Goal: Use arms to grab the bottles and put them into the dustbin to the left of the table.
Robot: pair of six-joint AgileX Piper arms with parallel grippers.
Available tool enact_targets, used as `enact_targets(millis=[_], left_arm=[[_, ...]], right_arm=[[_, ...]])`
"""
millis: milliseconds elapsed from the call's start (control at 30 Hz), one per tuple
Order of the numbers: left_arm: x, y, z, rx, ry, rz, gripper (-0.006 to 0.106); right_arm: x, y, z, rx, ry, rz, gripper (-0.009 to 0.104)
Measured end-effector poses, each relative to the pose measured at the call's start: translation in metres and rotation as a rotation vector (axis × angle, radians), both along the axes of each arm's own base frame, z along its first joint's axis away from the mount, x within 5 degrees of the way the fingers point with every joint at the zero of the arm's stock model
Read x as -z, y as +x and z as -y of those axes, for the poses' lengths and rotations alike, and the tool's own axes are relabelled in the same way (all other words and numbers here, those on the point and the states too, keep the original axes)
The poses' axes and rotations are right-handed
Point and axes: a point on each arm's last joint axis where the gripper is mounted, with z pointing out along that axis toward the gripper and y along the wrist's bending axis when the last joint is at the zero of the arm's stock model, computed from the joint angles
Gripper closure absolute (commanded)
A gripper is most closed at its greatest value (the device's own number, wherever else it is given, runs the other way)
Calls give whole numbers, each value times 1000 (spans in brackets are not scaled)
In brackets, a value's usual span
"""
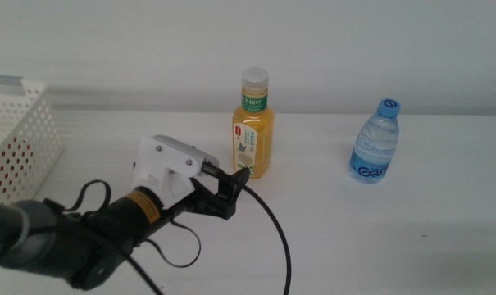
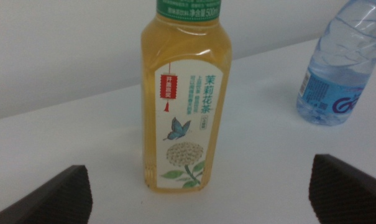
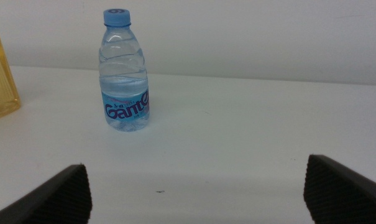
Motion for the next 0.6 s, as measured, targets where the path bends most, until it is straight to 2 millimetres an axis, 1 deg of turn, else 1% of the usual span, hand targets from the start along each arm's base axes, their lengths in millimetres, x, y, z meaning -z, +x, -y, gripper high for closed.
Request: enact_targets(millis=[100, 400, 600], left_arm=[[3, 10, 5, -1, -3, 3, 8], [2, 40, 17, -28, 4, -13, 8], [5, 40, 32, -76, -4, -36, 8]], right_arm=[[0, 0, 0, 0, 0, 0, 5], [0, 0, 0, 0, 0, 0, 5], [0, 0, 0, 0, 0, 0, 5]])
